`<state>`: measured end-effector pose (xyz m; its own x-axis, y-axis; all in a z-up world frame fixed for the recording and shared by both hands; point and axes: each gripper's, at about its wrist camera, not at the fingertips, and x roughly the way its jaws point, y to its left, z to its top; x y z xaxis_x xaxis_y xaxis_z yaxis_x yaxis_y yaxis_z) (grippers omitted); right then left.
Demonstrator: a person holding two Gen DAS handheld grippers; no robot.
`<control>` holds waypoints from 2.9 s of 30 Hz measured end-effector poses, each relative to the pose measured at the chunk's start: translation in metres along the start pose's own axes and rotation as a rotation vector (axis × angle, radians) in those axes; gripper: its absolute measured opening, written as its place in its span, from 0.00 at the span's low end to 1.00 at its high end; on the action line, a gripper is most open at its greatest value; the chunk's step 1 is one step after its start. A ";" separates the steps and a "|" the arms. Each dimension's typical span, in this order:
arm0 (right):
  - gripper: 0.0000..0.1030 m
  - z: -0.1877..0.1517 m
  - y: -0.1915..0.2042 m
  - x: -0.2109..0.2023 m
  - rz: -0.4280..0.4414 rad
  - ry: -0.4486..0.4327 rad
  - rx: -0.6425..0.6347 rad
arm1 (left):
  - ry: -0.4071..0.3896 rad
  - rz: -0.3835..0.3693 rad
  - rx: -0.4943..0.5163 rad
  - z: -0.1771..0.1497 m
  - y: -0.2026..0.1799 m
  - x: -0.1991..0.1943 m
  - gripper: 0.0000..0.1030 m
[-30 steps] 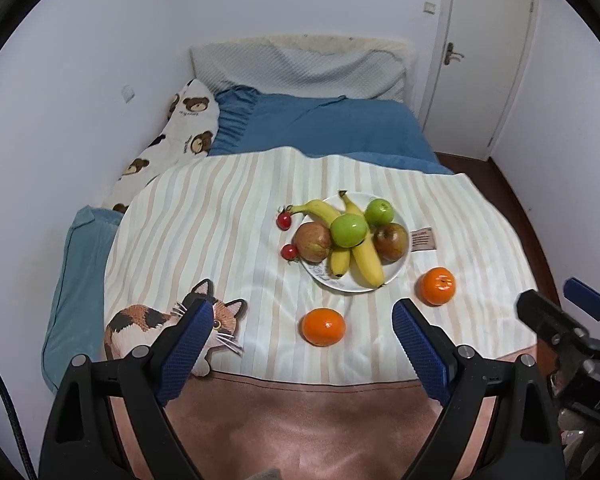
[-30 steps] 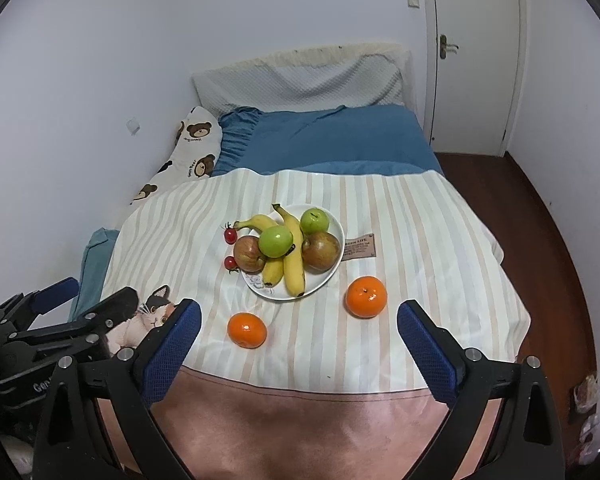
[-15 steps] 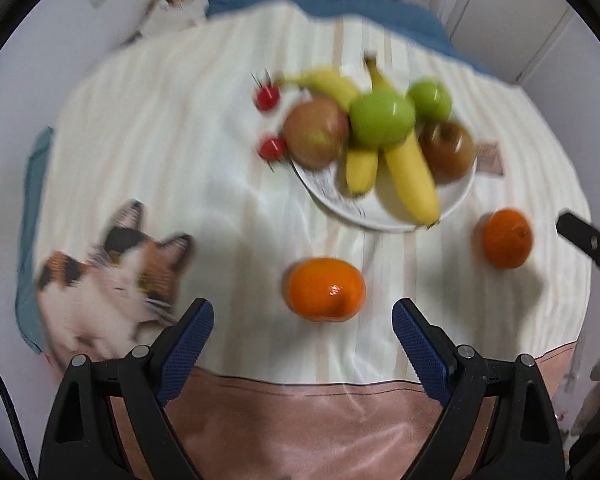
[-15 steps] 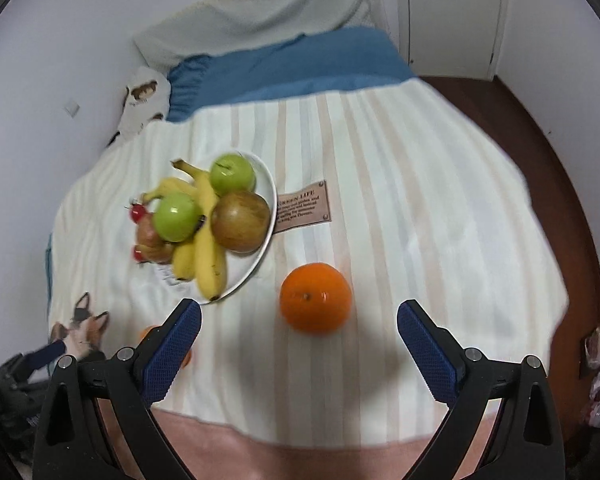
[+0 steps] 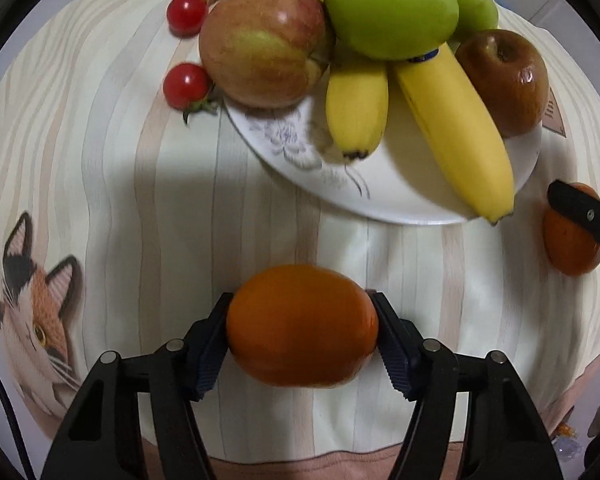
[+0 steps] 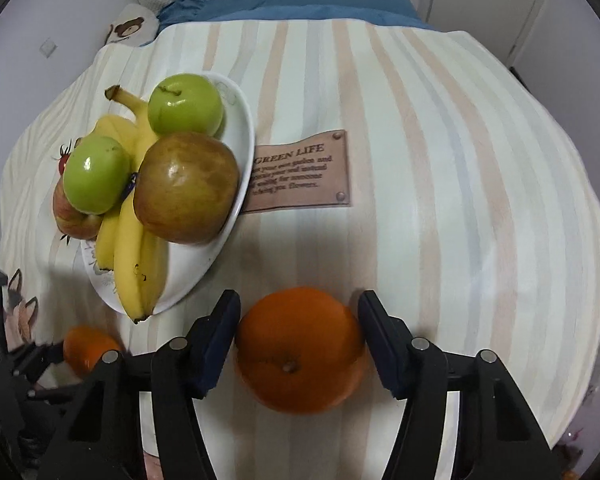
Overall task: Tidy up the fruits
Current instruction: 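Grasp an orange with the left tool while the right tool grasps the other, then carry both oranges onto the fruit pile on the plate and open both tools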
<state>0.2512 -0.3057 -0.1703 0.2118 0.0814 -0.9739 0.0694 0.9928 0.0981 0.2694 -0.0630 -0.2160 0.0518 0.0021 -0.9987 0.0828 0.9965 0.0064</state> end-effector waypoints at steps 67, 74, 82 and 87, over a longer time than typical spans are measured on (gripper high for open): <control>0.64 -0.066 0.060 -0.155 0.260 -0.227 -0.095 | -0.306 -0.156 0.004 -0.037 0.022 -0.191 0.61; 0.64 -0.033 0.061 -0.153 0.262 -0.253 -0.090 | -0.258 -0.244 -0.031 0.001 0.032 -0.190 0.61; 0.64 0.004 0.064 -0.106 0.253 -0.204 -0.067 | -0.231 -0.210 -0.015 0.076 0.043 -0.173 0.61; 0.64 0.022 0.067 -0.069 0.237 -0.164 -0.046 | -0.182 -0.200 0.006 0.125 0.037 -0.151 0.61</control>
<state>0.2631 -0.2466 -0.0918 0.3715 0.2998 -0.8787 -0.0439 0.9510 0.3059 0.3890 -0.0365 -0.0582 0.2114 -0.2104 -0.9545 0.1155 0.9751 -0.1893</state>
